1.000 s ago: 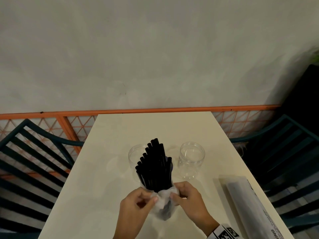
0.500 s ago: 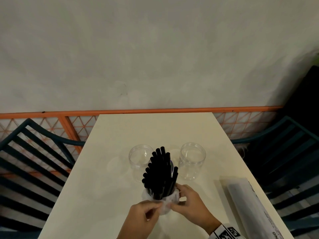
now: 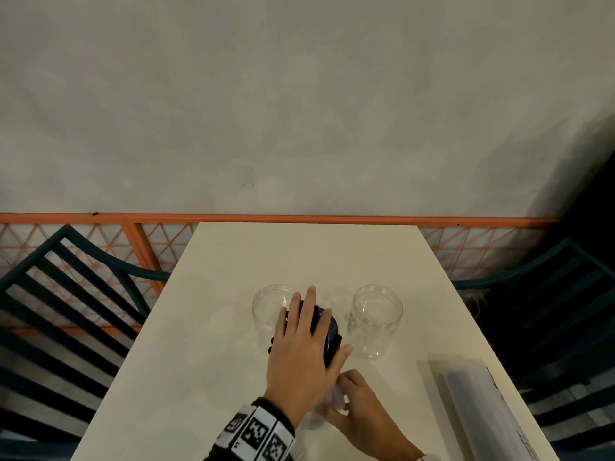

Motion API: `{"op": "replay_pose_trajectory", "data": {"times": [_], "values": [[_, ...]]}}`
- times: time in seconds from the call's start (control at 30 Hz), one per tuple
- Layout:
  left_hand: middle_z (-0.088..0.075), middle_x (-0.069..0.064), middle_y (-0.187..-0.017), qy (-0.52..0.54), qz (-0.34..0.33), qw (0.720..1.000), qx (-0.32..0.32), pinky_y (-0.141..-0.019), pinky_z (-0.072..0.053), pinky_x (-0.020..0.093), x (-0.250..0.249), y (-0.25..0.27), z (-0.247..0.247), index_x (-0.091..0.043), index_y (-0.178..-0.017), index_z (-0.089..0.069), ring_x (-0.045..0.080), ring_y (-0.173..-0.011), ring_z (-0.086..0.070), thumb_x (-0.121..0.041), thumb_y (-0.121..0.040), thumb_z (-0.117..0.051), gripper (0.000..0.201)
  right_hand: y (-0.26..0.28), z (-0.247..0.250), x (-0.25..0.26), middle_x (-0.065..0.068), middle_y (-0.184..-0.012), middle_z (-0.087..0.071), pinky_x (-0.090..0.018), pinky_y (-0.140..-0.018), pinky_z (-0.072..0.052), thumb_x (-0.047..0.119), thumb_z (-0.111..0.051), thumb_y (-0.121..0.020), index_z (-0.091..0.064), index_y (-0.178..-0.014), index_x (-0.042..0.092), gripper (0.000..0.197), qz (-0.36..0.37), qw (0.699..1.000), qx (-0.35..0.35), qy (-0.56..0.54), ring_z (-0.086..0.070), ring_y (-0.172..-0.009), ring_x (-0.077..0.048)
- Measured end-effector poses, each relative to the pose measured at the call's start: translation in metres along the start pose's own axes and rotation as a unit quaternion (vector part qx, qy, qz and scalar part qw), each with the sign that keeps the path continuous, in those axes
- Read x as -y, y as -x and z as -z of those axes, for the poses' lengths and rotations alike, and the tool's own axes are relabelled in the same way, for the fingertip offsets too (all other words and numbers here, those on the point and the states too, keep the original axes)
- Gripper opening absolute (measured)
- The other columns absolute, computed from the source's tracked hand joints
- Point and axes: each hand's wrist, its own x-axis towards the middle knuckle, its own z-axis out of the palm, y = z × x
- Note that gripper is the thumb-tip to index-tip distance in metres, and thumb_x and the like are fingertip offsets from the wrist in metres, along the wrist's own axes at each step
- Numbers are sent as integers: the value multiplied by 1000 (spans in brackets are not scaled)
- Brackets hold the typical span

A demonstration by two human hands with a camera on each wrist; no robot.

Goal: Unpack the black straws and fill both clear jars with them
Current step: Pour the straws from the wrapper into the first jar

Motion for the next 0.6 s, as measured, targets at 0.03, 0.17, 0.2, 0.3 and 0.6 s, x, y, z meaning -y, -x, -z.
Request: {"op": "replay_pose_trajectory", "data": {"times": [0.03,0.17,0.2,0.3,0.6], "values": [[-52,8,-137,-5,6,1000,12,-102,-40,46,0,-1,-5,-25,-116,-60,29,-126,-49,-57,-90,-27,53,0,-1,-1,14,-93,-38,-9,-78,-41,28,-61,-83,-45,-101,42,28,1,1000,4,13,-46,-87,-1],[-67,0,-116,-12,-50,999,-15,-93,-51,42,-4,-4,-17,-29,-111,-63,25,-112,-60,-34,-85,-38,36,0,-10,-16,14,-94,-36,-19,-88,-46,32,-60,-85,-47,-121,13,42,-48,998,20,27,-47,-95,-10],[-68,0,-115,-20,-66,998,-10,-92,-52,42,-4,-4,-18,-29,-110,-64,25,-110,-61,-31,-84,-37,37,0,-11,-20,10,-97,-39,-19,-88,-47,34,-62,-84,-46,-125,12,49,-63,998,22,16,-48,-98,-13],[-69,-2,-114,-37,-70,997,9,-91,-52,40,-1,-6,-17,-25,-103,-67,22,-109,-62,-29,-83,-35,38,-2,-17,-28,-2,-106,-53,-9,-80,-45,45,-67,-72,-43,-133,17,72,-90,996,-6,0,-52,-98,-11],[-63,-6,-125,-15,-46,998,40,-96,-49,38,8,-4,-11,-21,-122,-58,20,-118,-58,-33,-97,-7,58,-7,-25,-37,-9,-108,-69,-23,-80,-53,20,-77,-67,-62,-117,12,53,-120,988,-88,-31,-64,-90,-13]]}}
